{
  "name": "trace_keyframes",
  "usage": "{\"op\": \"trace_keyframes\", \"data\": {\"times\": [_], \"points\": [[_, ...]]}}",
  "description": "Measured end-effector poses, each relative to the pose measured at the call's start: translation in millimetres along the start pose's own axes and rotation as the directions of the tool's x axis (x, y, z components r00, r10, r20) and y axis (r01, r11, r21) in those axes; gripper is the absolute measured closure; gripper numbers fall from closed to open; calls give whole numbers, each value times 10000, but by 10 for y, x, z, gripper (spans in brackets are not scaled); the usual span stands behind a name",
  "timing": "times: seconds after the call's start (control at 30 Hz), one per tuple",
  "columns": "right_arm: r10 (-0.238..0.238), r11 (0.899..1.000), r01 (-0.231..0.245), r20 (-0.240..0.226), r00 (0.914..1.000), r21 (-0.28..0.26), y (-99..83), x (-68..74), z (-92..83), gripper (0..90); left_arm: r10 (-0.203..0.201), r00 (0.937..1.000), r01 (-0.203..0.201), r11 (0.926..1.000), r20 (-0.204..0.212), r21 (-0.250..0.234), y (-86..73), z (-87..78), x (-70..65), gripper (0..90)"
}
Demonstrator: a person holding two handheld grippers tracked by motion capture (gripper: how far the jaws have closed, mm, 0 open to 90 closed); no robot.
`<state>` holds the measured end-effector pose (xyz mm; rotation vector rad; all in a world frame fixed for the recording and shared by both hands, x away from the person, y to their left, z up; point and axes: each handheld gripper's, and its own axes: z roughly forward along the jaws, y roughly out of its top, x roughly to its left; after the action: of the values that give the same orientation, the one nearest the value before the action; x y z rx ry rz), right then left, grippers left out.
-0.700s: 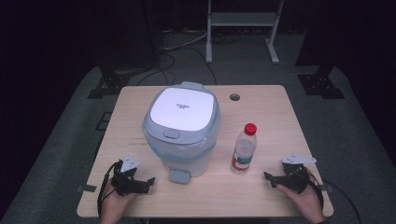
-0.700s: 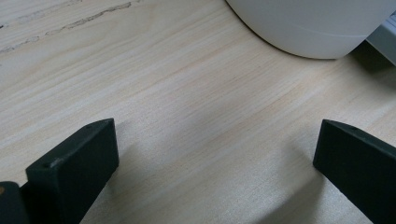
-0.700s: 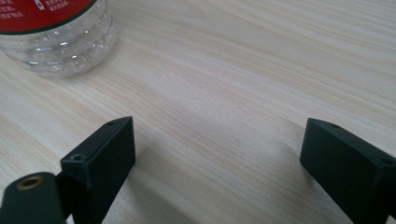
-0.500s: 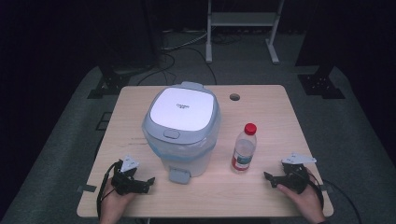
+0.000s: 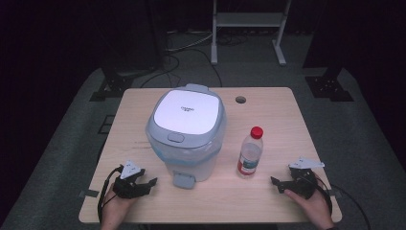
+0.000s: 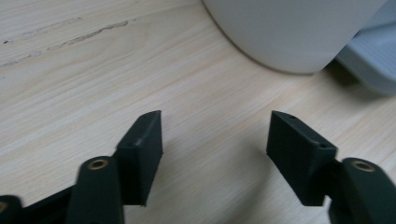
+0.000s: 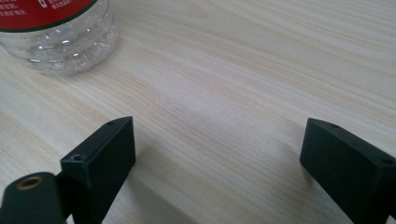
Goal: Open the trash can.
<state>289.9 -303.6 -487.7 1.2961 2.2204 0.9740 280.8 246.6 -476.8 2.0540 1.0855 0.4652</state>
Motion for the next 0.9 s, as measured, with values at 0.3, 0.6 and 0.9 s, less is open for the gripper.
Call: {"op": "trace_keyframes", "data": {"times": [0.3, 0.6, 0.9], "points": [[-2, 10000, 2, 0, 10000, -1, 0, 0, 0, 92, -100, 9999, 99, 9999, 86, 15, 87, -29, -109, 633], [3, 10000, -3, 0, 10000, -2, 0, 0, 0, 92, 11, 9986, -4, 9999, 520, -125, 143, -65, -185, 890], [-3, 10000, 3, 1, 10000, 0, 0, 0, 0, 91, 294, 9962, -280, 9994, 816, -191, 236, -62, -352, 900]]}}
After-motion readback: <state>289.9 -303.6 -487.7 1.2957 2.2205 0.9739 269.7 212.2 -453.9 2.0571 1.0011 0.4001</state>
